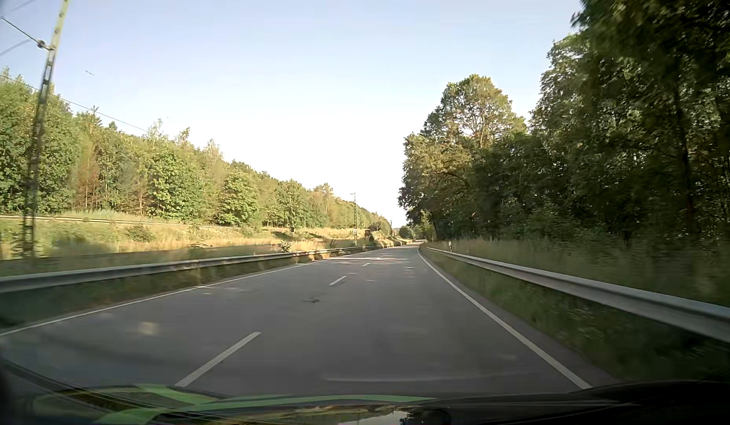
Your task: Follow the waypoints while adhering to traffic rules and regulations
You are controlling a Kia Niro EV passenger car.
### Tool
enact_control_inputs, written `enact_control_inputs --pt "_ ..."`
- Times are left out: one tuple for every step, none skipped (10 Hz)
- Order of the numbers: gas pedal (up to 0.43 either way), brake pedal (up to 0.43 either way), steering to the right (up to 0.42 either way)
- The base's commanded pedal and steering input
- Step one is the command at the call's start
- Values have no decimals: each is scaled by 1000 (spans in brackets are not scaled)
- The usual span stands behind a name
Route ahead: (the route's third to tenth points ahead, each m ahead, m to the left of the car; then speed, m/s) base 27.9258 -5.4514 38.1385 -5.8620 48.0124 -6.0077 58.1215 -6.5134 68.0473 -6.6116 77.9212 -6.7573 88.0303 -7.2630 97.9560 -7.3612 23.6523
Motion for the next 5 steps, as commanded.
enact_control_inputs --pt "228 0 4" --pt "240 0 4" --pt "248 0 4" --pt "260 0 4" --pt "268 0 3"
